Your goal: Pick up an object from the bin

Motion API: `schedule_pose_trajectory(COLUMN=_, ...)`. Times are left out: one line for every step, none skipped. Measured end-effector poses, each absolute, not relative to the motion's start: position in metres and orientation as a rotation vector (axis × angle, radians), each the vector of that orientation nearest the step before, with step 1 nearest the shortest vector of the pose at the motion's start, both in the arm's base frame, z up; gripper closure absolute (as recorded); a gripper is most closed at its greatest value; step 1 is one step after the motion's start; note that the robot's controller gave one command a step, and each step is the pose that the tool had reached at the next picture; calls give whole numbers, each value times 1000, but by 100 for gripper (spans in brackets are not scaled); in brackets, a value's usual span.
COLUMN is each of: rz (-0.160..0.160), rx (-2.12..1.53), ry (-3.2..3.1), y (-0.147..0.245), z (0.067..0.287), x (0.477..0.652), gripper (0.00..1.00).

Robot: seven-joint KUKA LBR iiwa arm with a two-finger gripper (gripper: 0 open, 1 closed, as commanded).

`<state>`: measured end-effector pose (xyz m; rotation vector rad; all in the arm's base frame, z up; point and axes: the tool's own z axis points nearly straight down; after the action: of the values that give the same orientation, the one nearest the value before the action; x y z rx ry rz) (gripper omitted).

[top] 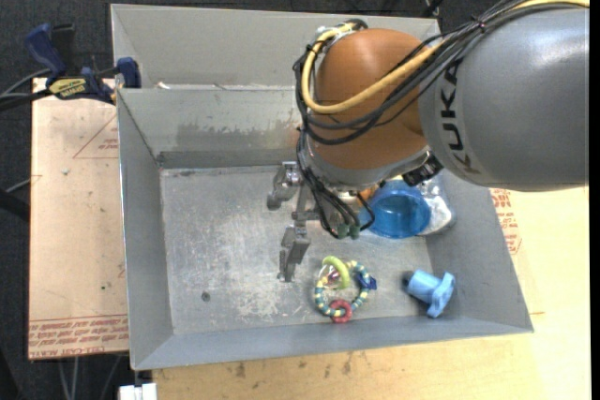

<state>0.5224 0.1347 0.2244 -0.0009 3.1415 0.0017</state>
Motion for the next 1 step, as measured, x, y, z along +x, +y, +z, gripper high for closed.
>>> schedule_pose_trajectory(rz=3, rx=-136, ry=3135, y=101, z=174, x=523, gripper=0)
